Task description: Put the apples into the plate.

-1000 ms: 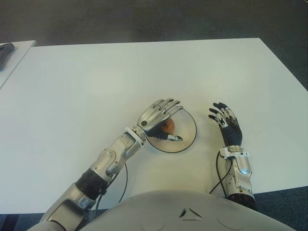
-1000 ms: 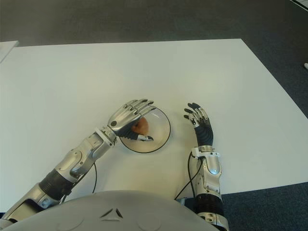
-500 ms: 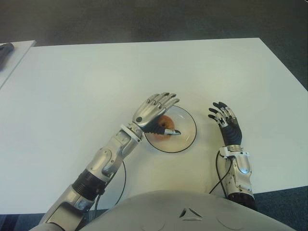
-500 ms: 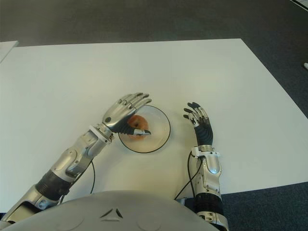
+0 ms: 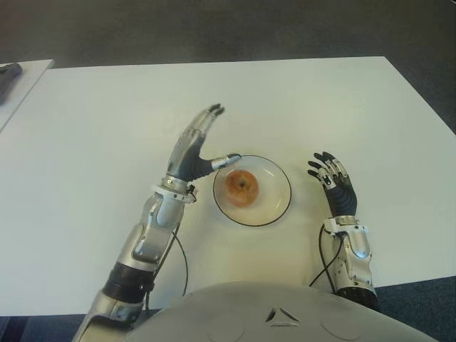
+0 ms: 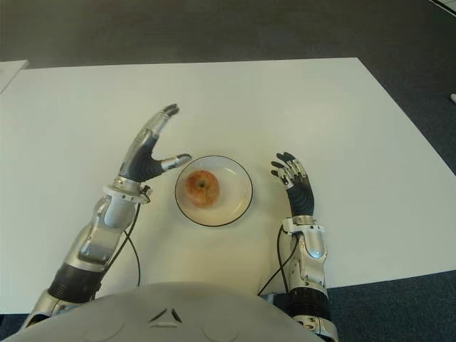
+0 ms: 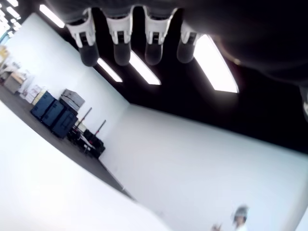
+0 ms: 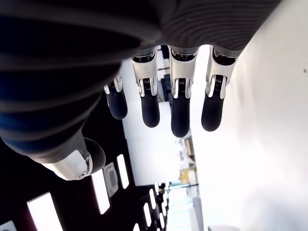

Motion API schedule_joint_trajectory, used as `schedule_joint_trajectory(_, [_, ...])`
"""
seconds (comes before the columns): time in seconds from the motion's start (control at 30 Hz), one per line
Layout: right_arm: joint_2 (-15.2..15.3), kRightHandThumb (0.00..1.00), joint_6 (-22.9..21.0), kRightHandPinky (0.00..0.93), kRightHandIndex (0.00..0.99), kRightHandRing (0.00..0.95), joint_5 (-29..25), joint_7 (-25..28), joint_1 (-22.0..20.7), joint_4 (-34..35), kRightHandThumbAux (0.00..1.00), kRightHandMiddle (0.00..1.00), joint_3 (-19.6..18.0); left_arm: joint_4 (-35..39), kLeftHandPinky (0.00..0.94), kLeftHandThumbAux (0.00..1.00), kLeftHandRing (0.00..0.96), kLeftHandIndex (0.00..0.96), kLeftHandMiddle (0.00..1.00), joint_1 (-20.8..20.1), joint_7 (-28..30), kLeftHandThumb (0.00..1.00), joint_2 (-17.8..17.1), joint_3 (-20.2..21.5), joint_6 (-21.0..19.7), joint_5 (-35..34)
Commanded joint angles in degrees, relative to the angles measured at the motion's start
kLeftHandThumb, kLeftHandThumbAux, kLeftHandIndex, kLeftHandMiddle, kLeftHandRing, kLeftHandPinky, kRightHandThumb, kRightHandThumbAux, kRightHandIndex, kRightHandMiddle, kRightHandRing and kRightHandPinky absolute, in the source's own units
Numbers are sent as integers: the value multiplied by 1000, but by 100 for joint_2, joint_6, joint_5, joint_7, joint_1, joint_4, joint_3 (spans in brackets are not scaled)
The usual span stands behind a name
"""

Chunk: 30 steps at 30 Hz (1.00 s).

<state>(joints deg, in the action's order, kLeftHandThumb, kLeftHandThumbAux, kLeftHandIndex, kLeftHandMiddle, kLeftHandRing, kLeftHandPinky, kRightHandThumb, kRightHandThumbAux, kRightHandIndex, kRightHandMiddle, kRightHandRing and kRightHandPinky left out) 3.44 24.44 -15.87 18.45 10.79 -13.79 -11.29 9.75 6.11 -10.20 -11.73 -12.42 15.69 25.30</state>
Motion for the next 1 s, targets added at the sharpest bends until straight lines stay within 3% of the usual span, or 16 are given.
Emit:
schedule_joint_trajectory(0.03, [-44, 406, -142, 270, 149, 234, -25, 1, 99, 21, 579, 205, 59, -621, 73, 347, 10, 31, 10, 408, -38, 134, 555, 148, 331, -1034])
schedule_joint_trajectory(0.23, [-47, 403, -98, 271, 152, 231, -42, 28, 117, 43, 580, 203, 74, -600, 101, 425, 49, 62, 52, 650, 84, 97, 850, 320, 414, -1656])
schedule_joint_trajectory(0.67, [-94, 407, 73, 273, 165, 233, -105, 170, 75, -78, 587, 208, 115, -645, 136, 420, 106, 88, 106, 1144, 165, 36, 1026, 649, 458, -2078])
schedule_joint_trajectory(1.0, [-160, 412, 252, 262, 172, 222, -64, 210, 69, -153, 576, 204, 133, -1185, 104, 411, 86, 85, 92, 1610, 167, 19, 1194, 767, 987, -2154])
